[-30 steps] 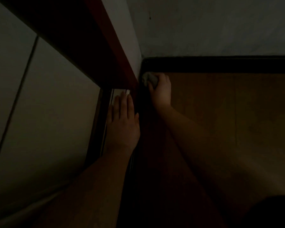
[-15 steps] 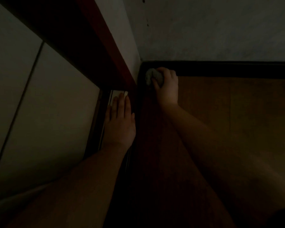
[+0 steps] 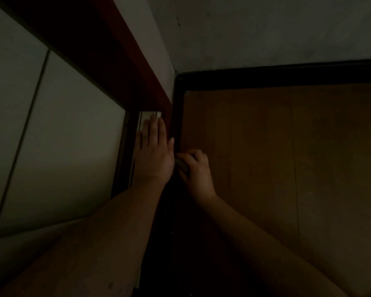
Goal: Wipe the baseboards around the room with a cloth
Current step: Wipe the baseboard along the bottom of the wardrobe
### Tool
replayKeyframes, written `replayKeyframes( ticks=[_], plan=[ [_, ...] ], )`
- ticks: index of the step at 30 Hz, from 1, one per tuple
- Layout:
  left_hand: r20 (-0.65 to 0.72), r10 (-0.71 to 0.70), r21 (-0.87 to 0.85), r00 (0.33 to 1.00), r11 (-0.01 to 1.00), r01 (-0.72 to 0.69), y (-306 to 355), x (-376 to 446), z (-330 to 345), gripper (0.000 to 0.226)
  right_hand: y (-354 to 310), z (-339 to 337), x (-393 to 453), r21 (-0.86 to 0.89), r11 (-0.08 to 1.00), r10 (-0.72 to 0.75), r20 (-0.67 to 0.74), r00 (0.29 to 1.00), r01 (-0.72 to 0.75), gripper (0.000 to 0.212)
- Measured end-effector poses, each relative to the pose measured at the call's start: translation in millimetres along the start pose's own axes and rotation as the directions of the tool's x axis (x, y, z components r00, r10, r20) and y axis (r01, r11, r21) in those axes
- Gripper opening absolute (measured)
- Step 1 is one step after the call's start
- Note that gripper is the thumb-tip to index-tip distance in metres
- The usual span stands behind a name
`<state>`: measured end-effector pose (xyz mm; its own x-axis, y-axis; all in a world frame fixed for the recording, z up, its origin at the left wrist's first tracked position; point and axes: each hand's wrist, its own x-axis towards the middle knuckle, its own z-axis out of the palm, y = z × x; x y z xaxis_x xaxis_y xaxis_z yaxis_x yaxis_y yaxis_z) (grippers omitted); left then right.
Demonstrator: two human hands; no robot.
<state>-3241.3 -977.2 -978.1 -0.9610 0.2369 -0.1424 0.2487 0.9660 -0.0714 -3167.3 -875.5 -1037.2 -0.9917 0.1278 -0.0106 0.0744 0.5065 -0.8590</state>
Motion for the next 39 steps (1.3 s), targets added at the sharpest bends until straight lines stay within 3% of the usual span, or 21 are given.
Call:
replayKeyframes(
  ticks=[5, 9, 16, 19, 22, 25, 32, 39],
  plan=[
    [-0.036, 0.029, -0.004, 0.999, 1.000, -0.029, -2, 0, 1, 0.065, -4, -10, 73, -0.098, 0.995, -0.013, -0.088, 0.996, 0.004, 0.034],
    [-0.025, 0.021, -0.022, 0.999, 1.000, -0.022, -3, 1, 4, 0.066, -7, -16, 148, -0.107, 0.991, 0.052, -0.218, 0.975, -0.077, 0.031],
    [-0.034, 0.011, -0.016, 0.999, 1.000, -0.012, -4, 2, 4, 0.063, -13, -20, 229, 0.039, 0.965, 0.255, -0.381, 0.889, -0.260, 0.034],
    [-0.033, 0.011, -0.010, 0.999, 1.000, -0.012, -3, 1, 2, 0.062, -10, -21, 226, 0.223, 0.935, 0.347, -0.428, 0.834, -0.275, 0.034],
    [-0.030, 0.011, -0.005, 0.999, 1.000, -0.011, -2, 1, -1, 0.062, 3, -24, 199, 0.340, 0.909, 0.371, -0.393, 0.841, -0.241, 0.040],
    [-0.018, 0.008, -0.019, 1.000, 1.000, -0.008, -1, 1, -4, 0.063, 19, -28, 174, 0.267, 0.938, 0.298, -0.286, 0.911, -0.224, 0.052],
    [-0.014, -0.005, -0.005, 1.000, 1.000, 0.004, 0, 1, -5, 0.064, 27, -28, 171, 0.161, 0.978, 0.179, -0.312, 0.933, -0.134, 0.038],
    [-0.017, -0.005, -0.011, 1.000, 1.000, 0.005, -1, 0, -3, 0.064, 27, -15, 199, 0.171, 0.931, 0.361, -0.323, 0.875, -0.322, 0.033]
  ],
)
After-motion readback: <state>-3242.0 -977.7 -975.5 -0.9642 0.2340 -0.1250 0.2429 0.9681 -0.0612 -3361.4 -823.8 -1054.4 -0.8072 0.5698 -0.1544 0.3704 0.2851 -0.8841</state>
